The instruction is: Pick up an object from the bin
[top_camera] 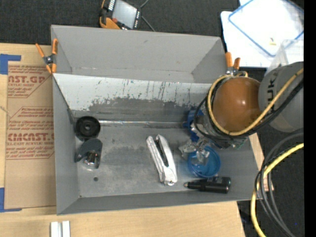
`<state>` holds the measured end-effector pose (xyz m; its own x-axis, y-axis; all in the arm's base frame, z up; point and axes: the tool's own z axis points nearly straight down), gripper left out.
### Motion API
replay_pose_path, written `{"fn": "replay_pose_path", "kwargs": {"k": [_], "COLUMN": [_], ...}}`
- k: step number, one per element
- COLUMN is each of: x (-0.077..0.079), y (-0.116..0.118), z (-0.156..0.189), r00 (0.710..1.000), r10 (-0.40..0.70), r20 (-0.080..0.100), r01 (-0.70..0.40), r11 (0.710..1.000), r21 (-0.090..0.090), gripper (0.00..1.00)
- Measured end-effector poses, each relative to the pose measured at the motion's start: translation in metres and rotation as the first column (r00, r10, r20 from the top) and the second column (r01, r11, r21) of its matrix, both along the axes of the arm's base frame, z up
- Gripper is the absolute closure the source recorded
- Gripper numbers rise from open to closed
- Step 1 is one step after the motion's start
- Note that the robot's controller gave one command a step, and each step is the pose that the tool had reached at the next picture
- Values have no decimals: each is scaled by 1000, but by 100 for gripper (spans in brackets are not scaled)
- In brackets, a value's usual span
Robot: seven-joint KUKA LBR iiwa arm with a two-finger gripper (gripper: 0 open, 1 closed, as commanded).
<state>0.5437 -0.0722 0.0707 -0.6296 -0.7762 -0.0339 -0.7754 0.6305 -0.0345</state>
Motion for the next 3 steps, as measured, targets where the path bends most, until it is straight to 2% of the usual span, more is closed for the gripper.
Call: {"fn": "replay_pose_path", "kwargs": {"k": [1,2,3], "x": [-13,4,4], "y": [-24,-7,-7], "z": [9,9,9], "r00": [1000,1000,1000], "r10": [-8,-4,-4], "r20": [6,5,5], "r01": [8,4,4], "r11": [1000,1000,1000], "r21": [1,6,6], "gripper": [100,100,100]}}
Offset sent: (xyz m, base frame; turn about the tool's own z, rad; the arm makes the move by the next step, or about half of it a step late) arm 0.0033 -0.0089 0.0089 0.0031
